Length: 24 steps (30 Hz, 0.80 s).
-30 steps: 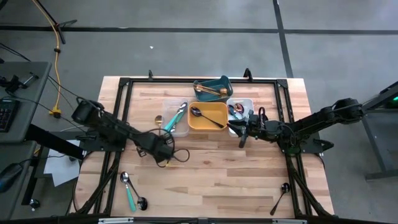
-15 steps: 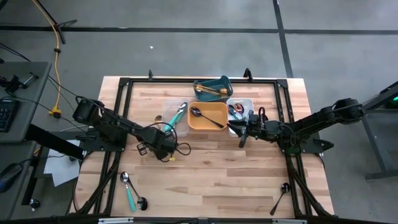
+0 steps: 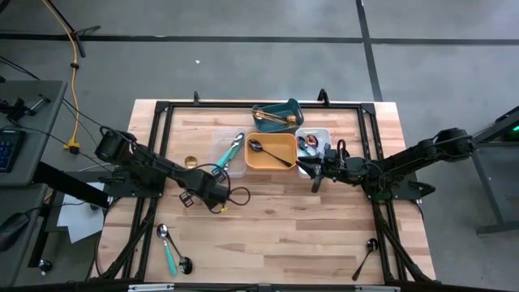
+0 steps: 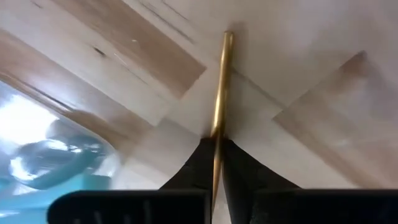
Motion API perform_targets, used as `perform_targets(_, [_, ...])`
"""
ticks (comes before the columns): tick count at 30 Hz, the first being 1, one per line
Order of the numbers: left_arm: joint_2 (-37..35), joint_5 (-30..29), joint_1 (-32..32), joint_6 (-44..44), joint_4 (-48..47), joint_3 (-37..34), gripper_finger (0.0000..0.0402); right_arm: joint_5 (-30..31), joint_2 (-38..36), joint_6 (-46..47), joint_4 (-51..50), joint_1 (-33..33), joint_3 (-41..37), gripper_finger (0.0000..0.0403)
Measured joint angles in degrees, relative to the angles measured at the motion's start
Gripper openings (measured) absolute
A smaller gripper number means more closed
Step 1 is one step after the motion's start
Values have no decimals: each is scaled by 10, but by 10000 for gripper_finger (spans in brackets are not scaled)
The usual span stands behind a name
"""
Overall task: Sort silverware by color (type)
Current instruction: Put the gold color spoon into the green bin, then put the gold-colored spoon into the green bin
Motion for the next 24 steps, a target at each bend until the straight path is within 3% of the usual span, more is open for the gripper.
perform_targets(8, [-14,133,-8,-125,-27,76,4,0,0,0,2,0,0,71])
perform_targets(18, [-92,113,-10,-221,-21,137,5,0,0,0,2,0,0,71])
perform_targets(24, [-158,64,-10,-256,10,138,4,0,0,0,2,0,0,71])
